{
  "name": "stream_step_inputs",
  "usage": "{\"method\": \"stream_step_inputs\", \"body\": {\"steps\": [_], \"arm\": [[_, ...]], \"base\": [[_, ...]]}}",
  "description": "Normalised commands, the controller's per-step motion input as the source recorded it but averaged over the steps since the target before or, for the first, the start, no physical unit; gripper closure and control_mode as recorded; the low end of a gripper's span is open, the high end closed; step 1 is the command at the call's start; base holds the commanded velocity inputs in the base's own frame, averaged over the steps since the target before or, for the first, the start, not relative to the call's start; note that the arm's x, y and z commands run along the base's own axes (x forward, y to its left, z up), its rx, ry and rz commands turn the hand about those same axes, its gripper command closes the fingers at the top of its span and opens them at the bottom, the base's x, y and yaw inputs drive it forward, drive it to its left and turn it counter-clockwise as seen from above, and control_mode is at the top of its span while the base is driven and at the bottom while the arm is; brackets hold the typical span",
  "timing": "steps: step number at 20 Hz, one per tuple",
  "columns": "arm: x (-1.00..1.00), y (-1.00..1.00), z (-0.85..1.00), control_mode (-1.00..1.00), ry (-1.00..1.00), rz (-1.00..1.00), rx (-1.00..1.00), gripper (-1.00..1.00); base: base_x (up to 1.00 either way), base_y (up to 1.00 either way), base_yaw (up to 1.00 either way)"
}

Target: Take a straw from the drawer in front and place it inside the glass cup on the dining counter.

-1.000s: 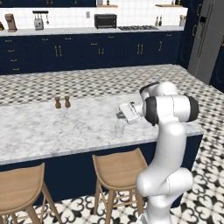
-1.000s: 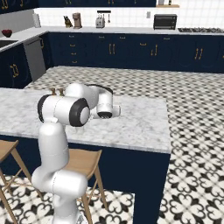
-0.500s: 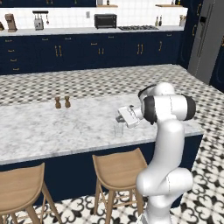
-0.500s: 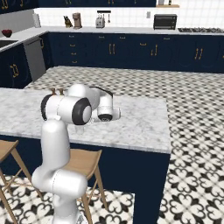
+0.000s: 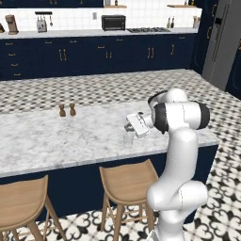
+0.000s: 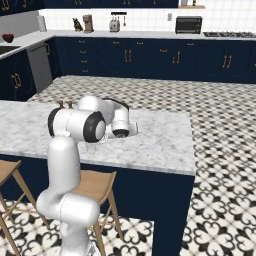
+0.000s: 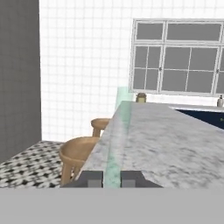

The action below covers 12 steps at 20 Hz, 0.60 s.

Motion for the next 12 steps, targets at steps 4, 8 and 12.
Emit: {"method": "stream_step_inputs", "body": {"steps": [4, 8, 12], "arm": [[-0.01, -0.05, -0.01, -1.0, -0.08, 0.0, 0.0, -1.0], [-0.08, -0.23, 0.0, -1.0, -0.09, 0.0, -0.02, -1.0], [-0.1, -0.27, 0.2, -1.0, -0.09, 0.0, -0.08, -1.0]], "base": [[0.0, 0.0, 0.0], [0.0, 0.0, 0.0], [0.0, 0.0, 0.0]]}}
